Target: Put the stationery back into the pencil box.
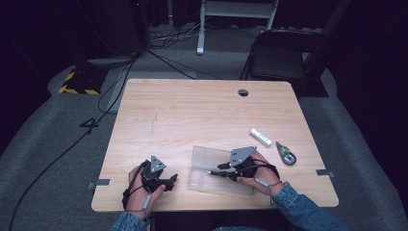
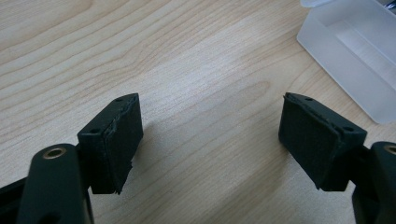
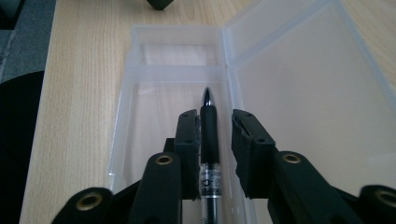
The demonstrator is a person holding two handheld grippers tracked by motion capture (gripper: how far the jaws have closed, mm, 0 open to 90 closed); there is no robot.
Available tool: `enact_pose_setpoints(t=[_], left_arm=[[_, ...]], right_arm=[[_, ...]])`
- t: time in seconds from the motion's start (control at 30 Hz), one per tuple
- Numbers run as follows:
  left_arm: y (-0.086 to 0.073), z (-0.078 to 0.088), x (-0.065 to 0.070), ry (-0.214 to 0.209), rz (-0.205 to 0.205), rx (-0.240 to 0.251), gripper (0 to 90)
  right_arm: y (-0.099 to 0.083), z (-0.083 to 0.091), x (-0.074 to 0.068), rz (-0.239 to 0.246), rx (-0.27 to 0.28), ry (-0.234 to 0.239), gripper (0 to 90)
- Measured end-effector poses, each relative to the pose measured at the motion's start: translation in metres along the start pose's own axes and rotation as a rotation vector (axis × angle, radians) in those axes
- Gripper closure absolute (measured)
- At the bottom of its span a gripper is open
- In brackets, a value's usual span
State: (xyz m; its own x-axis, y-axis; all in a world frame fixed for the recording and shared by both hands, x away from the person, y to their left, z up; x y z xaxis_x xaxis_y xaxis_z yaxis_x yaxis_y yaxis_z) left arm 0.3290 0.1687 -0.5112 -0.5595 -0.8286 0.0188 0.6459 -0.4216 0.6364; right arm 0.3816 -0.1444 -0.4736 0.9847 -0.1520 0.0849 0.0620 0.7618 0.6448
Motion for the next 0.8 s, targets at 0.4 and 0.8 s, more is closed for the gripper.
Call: enact_pose_setpoints(t=[0.4,0.8], left_arm=[[0.000,0.000,0.000,-0.001,-0.004,0.000,22.2],[0.000,0.000,-0.001,0.003,-0.013,0.001,22.2]], right_arm=[[-0.003,0.024,-0.004,-0.082,-0.045,0.042,75.7],[-0.017,0.013,-0.010,-0.087,-0.237,0.096,71.0]])
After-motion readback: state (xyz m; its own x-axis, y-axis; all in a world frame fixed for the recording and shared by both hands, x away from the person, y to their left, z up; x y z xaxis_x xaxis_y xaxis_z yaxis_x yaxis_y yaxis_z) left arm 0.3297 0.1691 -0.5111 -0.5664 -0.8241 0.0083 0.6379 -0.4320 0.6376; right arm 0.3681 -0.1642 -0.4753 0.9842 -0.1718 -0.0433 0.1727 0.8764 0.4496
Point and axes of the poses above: each handheld gripper's, and its own axes: z roughly backward along the jaws, y roughly out of its top, x roughly to its right, the point moved 1 cm from there along -z, roughly forward along the jaws, and after that the axes turned 5 degrees about -x, right-handed, at the moved point
